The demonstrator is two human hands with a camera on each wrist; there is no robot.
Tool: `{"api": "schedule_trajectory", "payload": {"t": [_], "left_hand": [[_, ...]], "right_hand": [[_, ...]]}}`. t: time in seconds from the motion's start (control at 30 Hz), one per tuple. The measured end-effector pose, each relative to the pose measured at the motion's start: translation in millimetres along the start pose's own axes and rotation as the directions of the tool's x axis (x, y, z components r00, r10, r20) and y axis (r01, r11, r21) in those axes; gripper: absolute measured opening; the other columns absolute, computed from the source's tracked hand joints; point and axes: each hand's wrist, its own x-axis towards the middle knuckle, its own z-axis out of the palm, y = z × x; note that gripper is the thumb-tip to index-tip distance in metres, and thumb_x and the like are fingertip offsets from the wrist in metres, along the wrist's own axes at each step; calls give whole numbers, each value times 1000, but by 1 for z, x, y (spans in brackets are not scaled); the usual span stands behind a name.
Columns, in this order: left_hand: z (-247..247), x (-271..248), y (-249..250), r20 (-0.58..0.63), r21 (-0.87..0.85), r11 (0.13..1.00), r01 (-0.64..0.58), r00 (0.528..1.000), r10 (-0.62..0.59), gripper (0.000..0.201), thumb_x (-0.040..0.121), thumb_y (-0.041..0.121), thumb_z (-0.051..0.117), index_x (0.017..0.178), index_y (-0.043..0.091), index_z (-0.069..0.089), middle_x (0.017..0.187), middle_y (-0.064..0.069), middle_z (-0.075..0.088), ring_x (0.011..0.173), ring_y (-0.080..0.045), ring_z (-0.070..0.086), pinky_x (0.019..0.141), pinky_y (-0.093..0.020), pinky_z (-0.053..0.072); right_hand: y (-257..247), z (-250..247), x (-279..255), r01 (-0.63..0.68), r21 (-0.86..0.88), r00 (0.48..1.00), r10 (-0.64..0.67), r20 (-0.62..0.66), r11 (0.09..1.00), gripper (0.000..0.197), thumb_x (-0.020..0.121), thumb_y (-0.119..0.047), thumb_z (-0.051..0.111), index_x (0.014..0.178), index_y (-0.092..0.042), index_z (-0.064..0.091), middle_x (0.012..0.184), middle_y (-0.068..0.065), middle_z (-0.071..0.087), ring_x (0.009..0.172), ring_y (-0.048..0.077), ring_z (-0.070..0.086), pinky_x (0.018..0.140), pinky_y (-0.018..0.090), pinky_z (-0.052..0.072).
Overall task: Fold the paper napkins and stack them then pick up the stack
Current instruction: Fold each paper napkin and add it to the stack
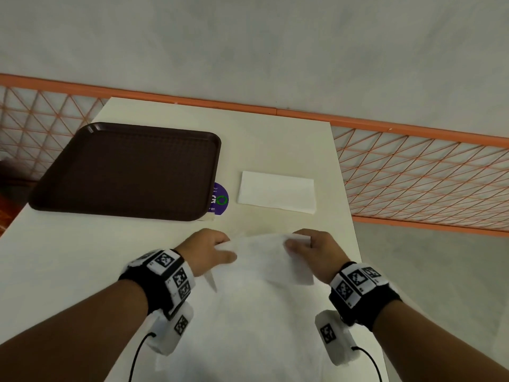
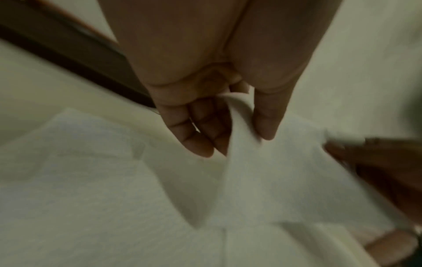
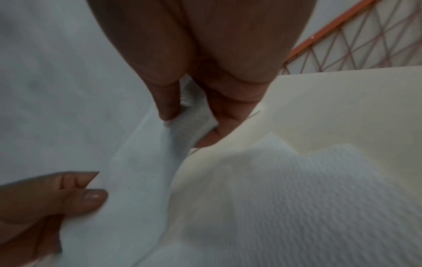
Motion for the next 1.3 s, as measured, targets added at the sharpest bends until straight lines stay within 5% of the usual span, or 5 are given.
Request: {"api": "schedule_trajectory", "payload": {"t": [0.23,0.6,0.8,1.07,1.3], "left_hand": [[1,48,11,-219,-388,919,64,963,-159,21,84,31,70,89,11,71,88,-11,73,85,-29,69,83,-41,56],[-18,148,57,-458,-85,996,40,886,-75,35,95,30,52,85,-3,58,78,-16,60,77,-34,57,66,-35,43],[-16,185,54,-489,150,970,193,867,-97,44,95,34,51,62,13,31,60,-2,40,59,-24,40,54,-29,28],[-13,191,57,-506,184,921,344,836,-211,47,93,46,50,122,10,50,122,-8,49,107,-32,55,78,-40,44],[-7,190,63,-414,382,828,410,877,-243,48,96,50,44,116,7,54,122,-11,48,105,-31,56,68,-36,39]], "right_hand": [[8,-21,32,-192,173,977,205,-56,966,13,91,-23,64,85,-13,70,89,15,72,77,29,69,74,49,59],[-8,-58,121,-176,118,953,199,-229,977,16,86,-23,70,76,-12,64,77,11,69,70,31,69,68,49,60],[-2,-71,171,-227,-130,932,176,-318,965,19,83,-37,70,76,-20,65,83,6,69,83,29,66,75,35,55],[3,-62,175,-346,-297,897,221,-382,890,50,86,-51,61,123,-18,53,114,3,63,107,26,58,90,37,48],[-4,-52,173,-387,-447,912,263,-315,806,50,90,-52,56,119,-12,55,119,9,60,107,31,59,86,34,47]]}}
